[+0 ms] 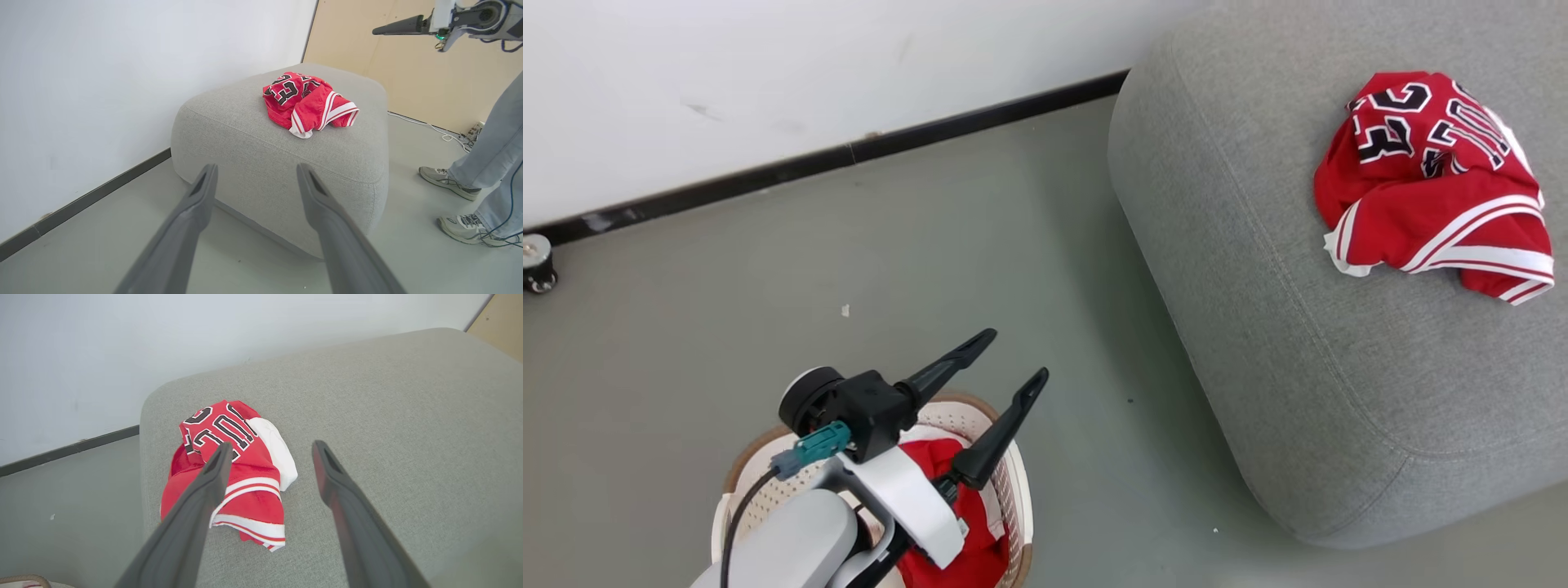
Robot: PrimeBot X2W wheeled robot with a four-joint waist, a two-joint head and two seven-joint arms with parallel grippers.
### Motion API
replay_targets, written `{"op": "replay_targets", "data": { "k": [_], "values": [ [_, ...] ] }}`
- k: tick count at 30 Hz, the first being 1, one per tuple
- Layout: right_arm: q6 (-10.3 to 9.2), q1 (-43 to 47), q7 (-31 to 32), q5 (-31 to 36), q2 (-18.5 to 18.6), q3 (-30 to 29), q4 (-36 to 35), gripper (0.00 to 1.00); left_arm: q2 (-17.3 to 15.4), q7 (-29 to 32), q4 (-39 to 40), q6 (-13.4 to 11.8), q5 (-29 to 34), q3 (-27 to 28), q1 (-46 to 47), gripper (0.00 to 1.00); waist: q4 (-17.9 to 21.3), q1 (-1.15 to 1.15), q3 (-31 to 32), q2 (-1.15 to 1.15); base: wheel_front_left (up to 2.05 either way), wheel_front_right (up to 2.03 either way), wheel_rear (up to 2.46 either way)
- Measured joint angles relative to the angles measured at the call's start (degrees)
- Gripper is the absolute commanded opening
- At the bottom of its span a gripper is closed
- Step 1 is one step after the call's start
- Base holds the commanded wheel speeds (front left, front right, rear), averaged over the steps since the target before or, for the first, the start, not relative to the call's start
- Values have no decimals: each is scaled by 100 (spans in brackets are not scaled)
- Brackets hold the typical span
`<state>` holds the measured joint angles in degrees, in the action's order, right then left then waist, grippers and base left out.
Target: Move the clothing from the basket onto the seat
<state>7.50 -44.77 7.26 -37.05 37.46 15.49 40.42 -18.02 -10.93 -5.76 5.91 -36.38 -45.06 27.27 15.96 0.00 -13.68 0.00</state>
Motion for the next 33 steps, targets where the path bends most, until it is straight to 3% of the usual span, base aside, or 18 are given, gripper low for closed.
{"op": "replay_targets", "data": {
  "k": [16,33],
  "values": [
    [0,242,-829,142,68,504,-866,100,-57,-185,-182,-483,-101,555,-339,100,-304,0,511,0,0,0,0],
    [0,879,-1820,237,1,536,-1301,100,-65,-304,-277,-958,-378,1234,-837,100,-909,0,888,0,0,0,0]
  ]
}}
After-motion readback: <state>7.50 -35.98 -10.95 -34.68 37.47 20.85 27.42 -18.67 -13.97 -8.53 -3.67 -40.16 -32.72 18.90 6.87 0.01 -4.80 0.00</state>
